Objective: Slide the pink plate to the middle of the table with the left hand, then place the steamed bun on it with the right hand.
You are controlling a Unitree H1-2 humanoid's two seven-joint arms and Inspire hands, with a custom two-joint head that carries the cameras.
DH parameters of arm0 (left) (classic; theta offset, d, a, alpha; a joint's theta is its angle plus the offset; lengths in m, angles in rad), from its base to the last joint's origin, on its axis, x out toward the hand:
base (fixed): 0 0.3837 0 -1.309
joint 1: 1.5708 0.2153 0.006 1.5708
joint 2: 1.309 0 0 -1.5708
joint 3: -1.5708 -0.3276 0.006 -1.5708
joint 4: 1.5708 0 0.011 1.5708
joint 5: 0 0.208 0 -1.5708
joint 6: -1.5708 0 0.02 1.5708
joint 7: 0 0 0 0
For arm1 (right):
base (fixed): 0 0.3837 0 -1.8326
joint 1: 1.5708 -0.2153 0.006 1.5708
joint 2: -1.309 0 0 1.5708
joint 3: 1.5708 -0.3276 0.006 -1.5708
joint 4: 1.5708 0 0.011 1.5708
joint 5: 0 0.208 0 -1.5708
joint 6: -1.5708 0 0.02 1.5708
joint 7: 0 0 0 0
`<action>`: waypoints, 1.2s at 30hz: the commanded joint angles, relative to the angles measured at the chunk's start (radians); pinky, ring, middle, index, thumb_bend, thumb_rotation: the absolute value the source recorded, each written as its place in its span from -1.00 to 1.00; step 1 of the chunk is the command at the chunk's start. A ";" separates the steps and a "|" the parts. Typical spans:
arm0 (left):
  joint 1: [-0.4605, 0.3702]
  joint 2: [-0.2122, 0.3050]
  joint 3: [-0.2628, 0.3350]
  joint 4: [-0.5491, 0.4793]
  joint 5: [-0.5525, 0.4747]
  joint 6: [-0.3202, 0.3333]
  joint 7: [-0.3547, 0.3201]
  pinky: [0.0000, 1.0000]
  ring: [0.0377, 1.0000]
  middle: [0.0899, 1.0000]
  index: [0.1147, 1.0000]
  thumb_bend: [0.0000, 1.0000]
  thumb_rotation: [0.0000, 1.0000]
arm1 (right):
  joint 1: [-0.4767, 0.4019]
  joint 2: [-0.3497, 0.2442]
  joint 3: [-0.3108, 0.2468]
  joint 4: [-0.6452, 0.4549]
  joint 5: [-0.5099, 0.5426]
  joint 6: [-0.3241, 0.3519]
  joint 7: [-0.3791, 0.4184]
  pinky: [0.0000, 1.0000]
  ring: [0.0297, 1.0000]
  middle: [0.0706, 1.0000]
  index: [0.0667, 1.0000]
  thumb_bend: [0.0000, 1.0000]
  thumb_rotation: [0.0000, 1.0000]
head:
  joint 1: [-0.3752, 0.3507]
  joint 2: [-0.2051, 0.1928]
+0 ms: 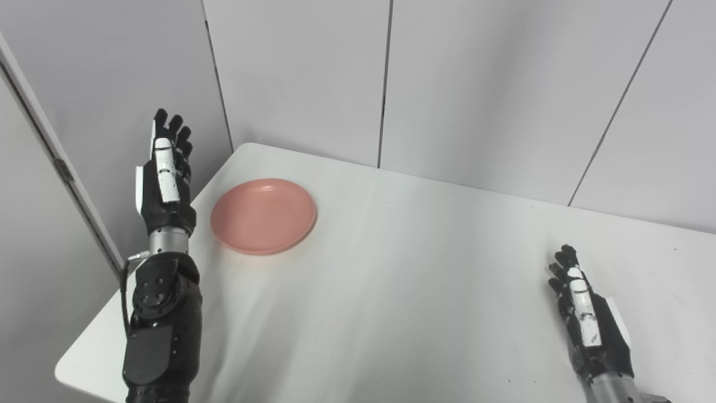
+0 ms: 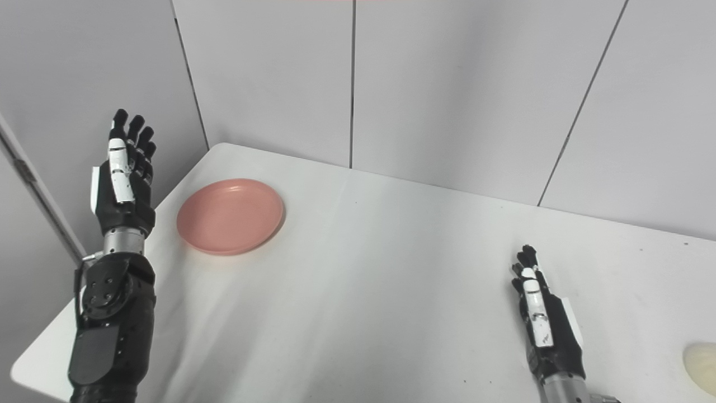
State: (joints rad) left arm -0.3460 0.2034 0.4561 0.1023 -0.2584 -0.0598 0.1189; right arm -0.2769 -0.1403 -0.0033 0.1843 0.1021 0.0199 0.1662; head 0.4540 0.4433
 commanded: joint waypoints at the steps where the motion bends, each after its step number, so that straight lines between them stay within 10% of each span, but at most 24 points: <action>1: -0.048 0.035 0.001 0.002 -0.012 -0.041 -0.002 1.00 0.92 0.92 0.93 -0.04 1.00 | 0.012 -0.015 -0.010 0.013 -0.005 0.054 -0.008 1.00 1.00 1.00 1.00 -0.90 1.00 | -0.002 0.002; 36: -0.068 0.052 0.023 0.242 -0.144 0.004 -0.003 0.98 0.92 0.92 0.94 -0.14 1.00 | 0.016 -0.011 -0.016 -0.016 0.003 0.078 -0.005 1.00 1.00 1.00 1.00 -0.89 1.00 | 0.004 0.023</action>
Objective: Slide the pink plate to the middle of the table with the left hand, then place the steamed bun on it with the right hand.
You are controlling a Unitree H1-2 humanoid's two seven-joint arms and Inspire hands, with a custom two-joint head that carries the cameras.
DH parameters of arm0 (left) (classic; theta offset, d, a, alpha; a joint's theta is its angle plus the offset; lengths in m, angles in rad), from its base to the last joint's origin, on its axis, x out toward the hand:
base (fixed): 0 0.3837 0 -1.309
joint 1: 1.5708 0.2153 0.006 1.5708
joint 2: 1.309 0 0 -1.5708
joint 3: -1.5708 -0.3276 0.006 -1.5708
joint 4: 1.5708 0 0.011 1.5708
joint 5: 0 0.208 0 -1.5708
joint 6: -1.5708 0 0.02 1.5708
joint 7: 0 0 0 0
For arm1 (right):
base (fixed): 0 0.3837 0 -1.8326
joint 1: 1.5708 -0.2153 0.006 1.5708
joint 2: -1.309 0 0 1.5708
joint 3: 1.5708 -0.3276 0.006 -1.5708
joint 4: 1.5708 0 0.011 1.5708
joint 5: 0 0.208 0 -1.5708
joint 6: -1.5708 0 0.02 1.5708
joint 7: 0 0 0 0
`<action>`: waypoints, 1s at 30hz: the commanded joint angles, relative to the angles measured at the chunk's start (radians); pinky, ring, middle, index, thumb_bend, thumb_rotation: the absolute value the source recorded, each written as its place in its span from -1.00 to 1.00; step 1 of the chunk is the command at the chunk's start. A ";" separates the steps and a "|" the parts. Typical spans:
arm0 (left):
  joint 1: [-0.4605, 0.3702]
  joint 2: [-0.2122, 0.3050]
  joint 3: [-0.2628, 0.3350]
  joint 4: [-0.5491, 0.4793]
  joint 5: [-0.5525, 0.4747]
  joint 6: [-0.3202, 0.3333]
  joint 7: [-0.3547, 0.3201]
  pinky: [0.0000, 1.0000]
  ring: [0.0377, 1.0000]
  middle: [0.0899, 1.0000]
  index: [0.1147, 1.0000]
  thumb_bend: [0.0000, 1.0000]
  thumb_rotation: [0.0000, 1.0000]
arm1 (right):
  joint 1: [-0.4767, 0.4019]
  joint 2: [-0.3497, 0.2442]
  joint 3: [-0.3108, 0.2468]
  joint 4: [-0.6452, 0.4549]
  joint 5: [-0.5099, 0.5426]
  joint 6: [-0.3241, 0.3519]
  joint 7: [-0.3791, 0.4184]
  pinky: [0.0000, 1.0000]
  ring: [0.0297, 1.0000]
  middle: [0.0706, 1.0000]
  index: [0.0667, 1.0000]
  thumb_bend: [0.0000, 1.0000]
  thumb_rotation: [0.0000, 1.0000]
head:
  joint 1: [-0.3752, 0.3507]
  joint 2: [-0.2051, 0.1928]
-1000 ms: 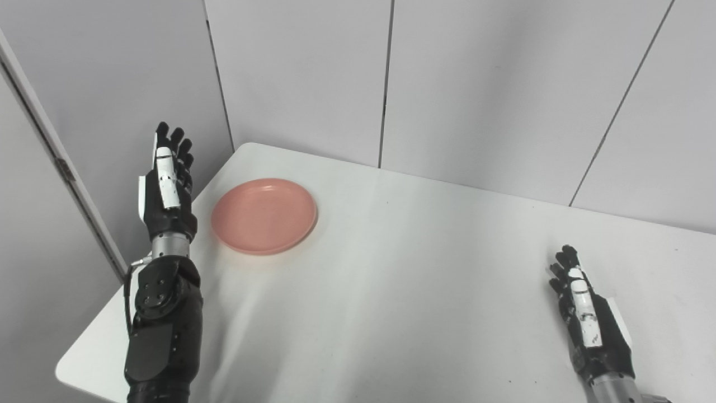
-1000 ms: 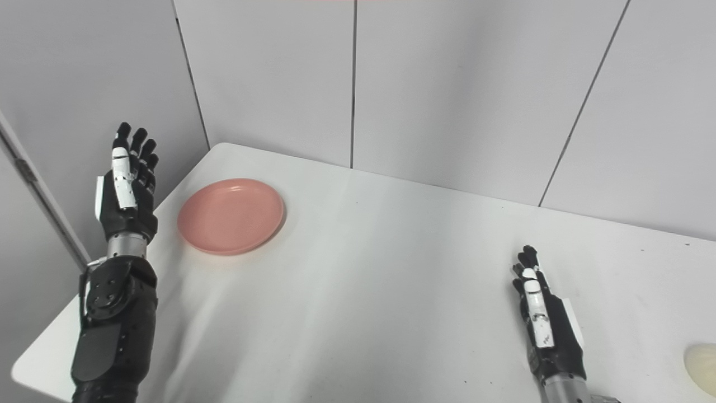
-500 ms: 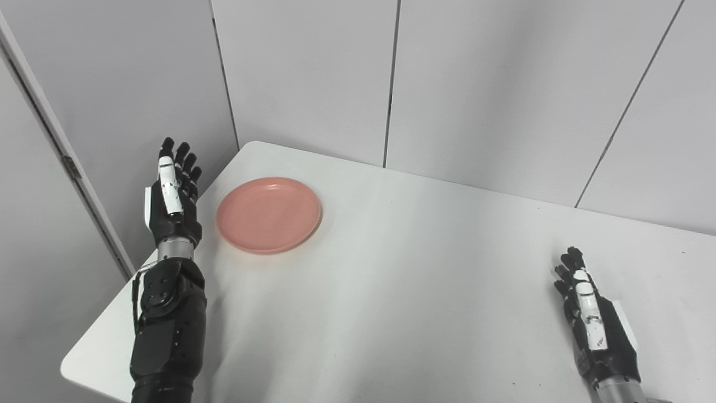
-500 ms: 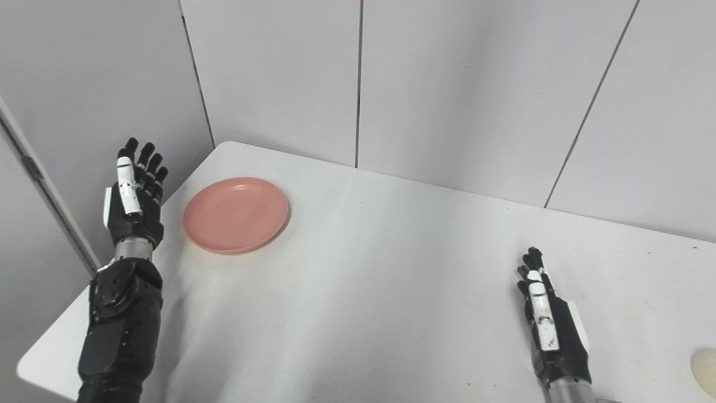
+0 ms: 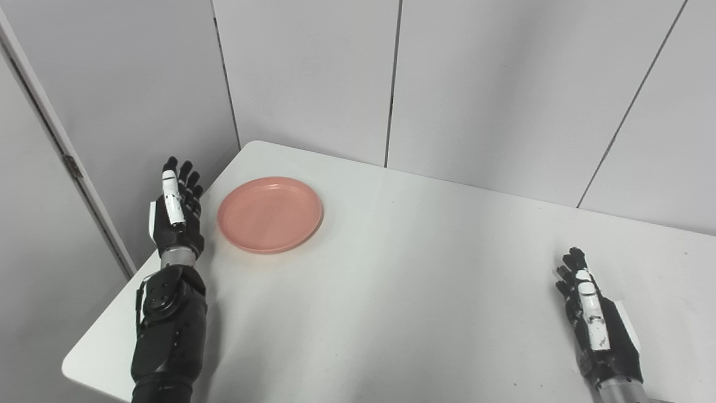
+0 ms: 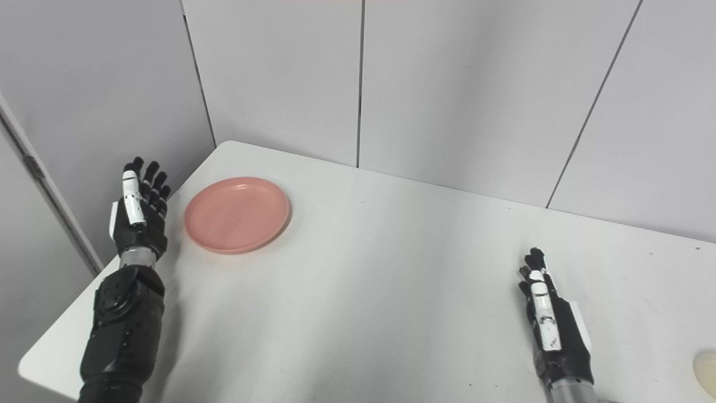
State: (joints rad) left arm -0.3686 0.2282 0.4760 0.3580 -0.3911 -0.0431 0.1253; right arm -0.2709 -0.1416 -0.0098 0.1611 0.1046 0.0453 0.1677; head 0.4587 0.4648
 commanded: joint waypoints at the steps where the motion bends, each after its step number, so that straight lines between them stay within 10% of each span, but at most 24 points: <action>1: -0.046 0.027 0.003 -0.010 -0.013 -0.014 -0.010 0.96 0.92 0.91 0.93 -0.14 1.00 | 0.010 -0.009 -0.010 0.007 0.002 0.052 -0.007 1.00 1.00 1.00 1.00 -0.89 1.00 | -0.001 0.001; 30: -0.107 -0.028 -0.057 0.213 -0.058 0.023 -0.097 0.88 0.88 0.89 0.90 -0.18 1.00 | 0.011 -0.008 -0.011 0.006 0.005 0.040 -0.006 1.00 1.00 1.00 1.00 -0.91 1.00 | -0.004 0.008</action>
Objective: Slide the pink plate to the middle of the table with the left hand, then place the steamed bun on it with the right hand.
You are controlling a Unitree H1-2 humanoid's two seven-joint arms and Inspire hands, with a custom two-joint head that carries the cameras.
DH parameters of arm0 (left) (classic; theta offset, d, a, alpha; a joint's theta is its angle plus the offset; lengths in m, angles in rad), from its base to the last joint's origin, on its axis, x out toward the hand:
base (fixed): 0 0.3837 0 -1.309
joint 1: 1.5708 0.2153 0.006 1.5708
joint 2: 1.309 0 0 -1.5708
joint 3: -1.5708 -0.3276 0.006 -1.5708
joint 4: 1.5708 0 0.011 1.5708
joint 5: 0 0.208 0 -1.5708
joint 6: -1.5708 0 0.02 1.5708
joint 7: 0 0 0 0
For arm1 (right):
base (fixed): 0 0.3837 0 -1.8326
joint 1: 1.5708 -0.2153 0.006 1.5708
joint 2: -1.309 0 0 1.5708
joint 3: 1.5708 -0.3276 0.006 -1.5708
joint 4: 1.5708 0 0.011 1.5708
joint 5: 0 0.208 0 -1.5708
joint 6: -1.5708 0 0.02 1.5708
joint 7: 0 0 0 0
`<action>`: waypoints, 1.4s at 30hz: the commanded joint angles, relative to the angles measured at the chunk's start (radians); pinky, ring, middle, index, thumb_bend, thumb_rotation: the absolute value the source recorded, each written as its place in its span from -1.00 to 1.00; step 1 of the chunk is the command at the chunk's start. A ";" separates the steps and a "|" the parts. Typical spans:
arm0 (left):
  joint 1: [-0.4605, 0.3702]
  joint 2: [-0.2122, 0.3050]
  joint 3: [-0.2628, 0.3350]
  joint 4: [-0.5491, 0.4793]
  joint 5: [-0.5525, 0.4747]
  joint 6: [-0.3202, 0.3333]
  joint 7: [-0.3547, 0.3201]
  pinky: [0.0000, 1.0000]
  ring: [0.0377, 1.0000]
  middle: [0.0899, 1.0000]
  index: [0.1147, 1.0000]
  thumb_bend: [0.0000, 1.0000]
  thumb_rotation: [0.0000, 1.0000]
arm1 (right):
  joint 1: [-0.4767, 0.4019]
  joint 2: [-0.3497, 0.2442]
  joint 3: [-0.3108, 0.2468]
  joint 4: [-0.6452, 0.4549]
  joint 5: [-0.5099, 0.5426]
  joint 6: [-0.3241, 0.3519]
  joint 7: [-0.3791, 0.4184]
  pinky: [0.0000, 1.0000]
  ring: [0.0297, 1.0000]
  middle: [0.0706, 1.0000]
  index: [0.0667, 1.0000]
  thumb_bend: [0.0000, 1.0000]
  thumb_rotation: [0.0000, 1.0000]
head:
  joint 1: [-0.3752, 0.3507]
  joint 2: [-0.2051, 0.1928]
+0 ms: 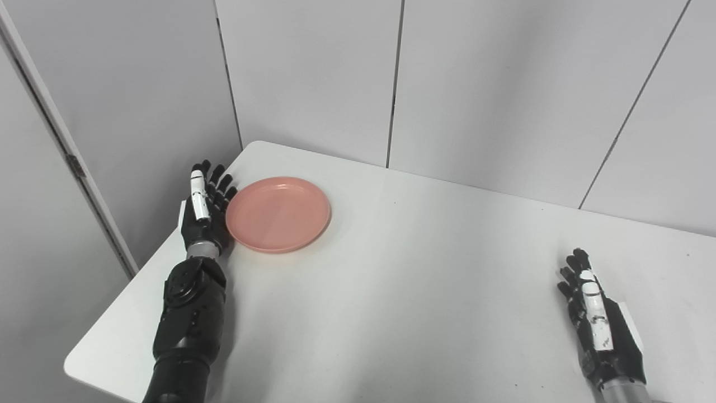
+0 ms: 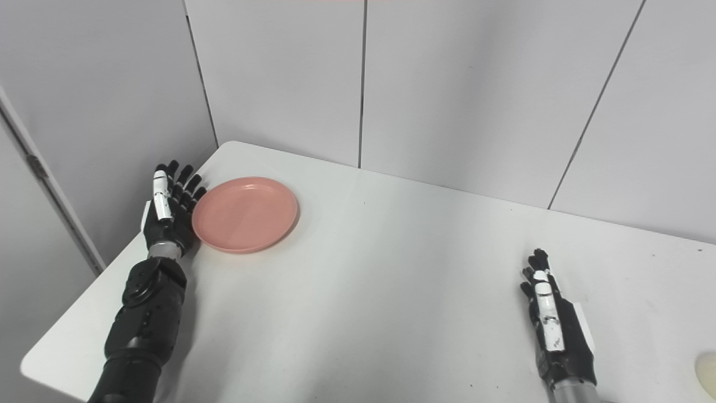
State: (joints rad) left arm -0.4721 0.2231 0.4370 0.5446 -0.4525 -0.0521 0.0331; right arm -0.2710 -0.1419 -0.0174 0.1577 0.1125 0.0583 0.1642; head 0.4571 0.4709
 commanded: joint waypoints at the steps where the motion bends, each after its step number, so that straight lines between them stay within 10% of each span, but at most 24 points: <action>1: -0.005 -0.026 -0.027 0.029 0.011 0.037 -0.002 0.86 0.87 0.87 0.88 -0.18 1.00 | 0.011 -0.008 -0.003 0.007 -0.001 0.032 -0.001 1.00 1.00 1.00 1.00 -0.89 1.00 | -0.008 0.004; 42: 0.069 -0.153 -0.398 -0.042 0.194 0.183 -0.160 0.92 0.89 0.89 0.89 -0.25 1.00 | 0.020 0.037 0.028 0.013 -0.043 0.030 -0.037 1.00 1.00 1.00 1.00 -0.67 1.00 | -0.259 0.054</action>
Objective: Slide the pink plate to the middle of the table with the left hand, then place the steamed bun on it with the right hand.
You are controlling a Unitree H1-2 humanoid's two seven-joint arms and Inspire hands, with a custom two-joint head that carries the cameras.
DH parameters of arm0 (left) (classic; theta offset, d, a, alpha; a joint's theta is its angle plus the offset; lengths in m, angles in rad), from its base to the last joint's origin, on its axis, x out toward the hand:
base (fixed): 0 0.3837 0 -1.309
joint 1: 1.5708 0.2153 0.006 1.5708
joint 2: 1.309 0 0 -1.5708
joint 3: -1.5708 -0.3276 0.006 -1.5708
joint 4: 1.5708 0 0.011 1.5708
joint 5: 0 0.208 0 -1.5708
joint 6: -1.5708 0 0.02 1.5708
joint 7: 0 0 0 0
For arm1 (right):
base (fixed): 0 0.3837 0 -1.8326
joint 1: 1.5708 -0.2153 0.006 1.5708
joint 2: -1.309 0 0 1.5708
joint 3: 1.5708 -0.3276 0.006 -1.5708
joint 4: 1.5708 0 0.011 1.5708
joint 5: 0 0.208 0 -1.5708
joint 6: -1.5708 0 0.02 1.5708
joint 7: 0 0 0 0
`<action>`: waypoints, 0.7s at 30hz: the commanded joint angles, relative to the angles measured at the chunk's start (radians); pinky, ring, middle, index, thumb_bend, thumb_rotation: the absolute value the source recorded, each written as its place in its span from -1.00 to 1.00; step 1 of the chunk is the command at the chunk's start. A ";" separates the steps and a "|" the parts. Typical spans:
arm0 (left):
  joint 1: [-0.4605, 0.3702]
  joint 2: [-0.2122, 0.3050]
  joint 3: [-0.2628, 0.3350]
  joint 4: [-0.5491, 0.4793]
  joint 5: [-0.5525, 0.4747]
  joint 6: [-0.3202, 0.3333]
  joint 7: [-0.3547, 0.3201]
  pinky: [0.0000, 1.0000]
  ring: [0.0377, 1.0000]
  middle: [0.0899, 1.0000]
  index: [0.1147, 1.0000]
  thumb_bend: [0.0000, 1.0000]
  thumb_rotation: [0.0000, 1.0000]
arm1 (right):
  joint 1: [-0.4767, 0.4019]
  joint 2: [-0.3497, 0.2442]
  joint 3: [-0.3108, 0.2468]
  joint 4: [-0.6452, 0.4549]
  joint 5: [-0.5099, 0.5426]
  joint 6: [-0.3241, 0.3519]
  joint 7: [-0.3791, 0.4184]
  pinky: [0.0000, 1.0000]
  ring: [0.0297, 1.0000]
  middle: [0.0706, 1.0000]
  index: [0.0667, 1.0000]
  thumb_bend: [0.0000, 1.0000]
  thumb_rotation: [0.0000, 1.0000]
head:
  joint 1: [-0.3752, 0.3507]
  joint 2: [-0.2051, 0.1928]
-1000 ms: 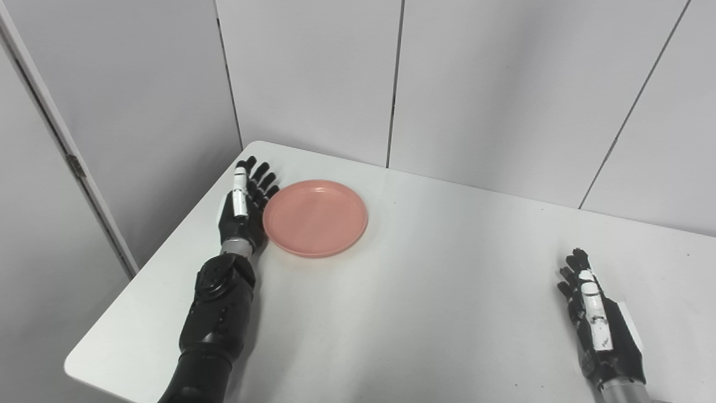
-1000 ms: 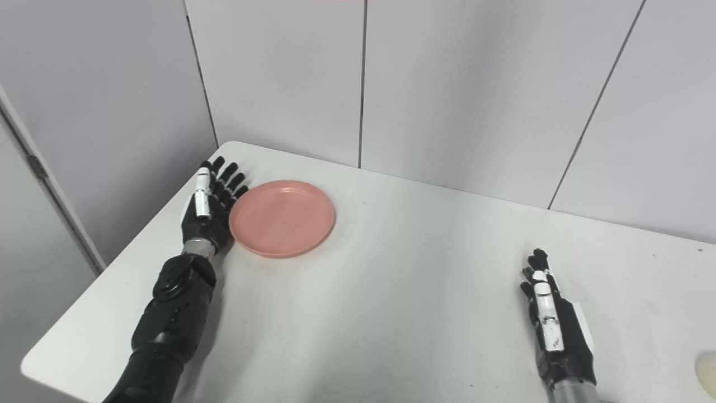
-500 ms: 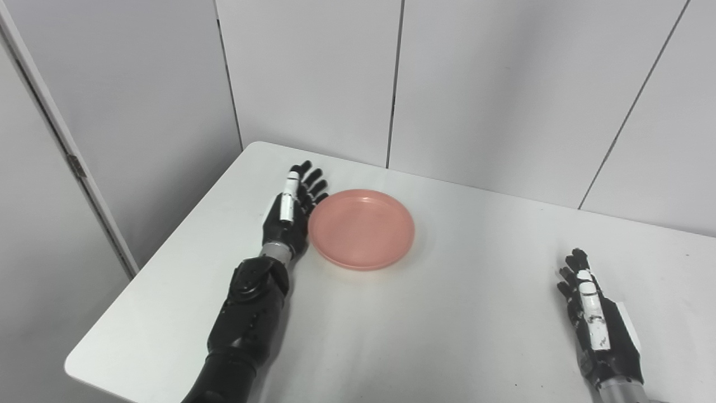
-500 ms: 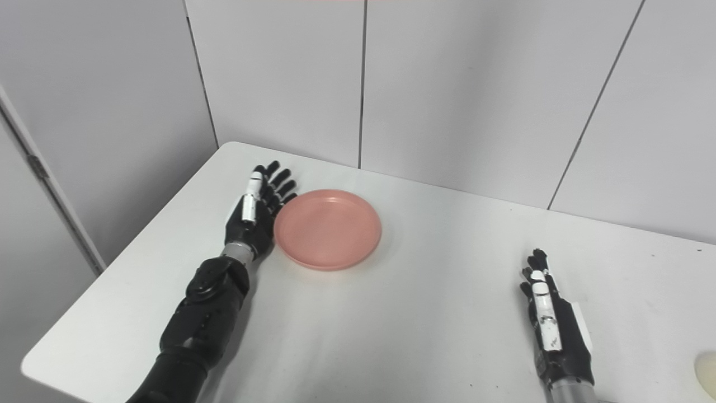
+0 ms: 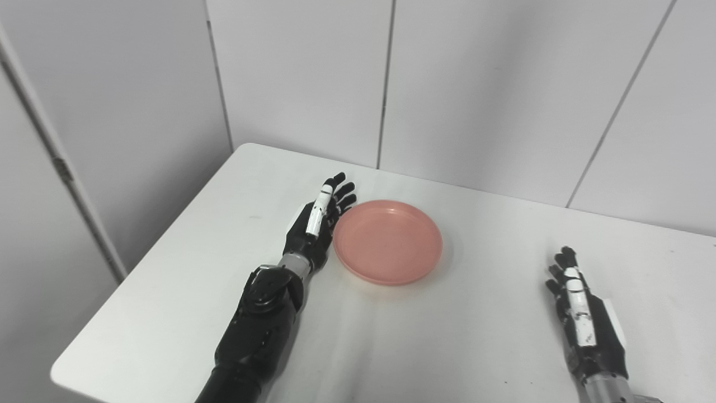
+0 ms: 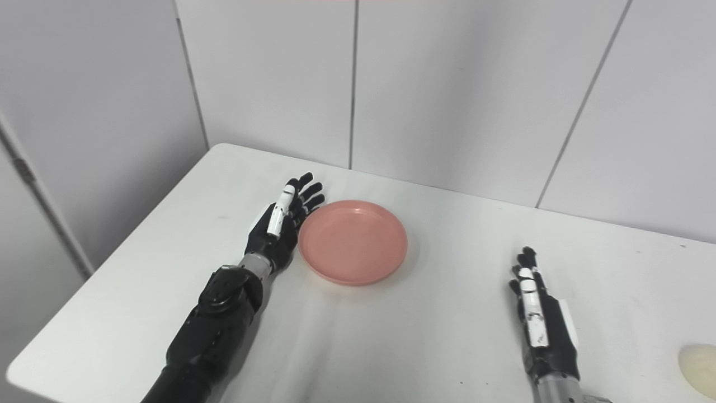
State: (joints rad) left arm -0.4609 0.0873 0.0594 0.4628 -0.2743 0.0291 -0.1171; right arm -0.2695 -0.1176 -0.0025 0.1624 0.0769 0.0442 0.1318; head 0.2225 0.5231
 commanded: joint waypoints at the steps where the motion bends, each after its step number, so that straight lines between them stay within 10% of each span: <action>1: 0.065 -0.019 -0.030 0.038 0.016 0.100 -0.024 0.93 0.90 0.90 0.90 -0.25 1.00 | 0.019 0.016 0.015 0.007 -0.014 0.050 -0.009 1.00 1.00 1.00 1.00 -0.65 1.00 | -0.035 0.002; 21: 0.145 -0.031 -0.087 0.008 -0.009 0.131 -0.174 0.87 0.87 0.87 0.87 -0.10 1.00 | 0.024 0.060 0.053 -0.002 -0.085 0.052 -0.075 0.93 0.92 0.92 0.96 -0.57 1.00 | -0.195 0.020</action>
State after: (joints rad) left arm -0.4009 0.0609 -0.0085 0.4114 -0.2897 0.0323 -0.2832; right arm -0.2660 -0.0758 0.0311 0.1543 0.0022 0.0446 0.0454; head 0.0261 0.5430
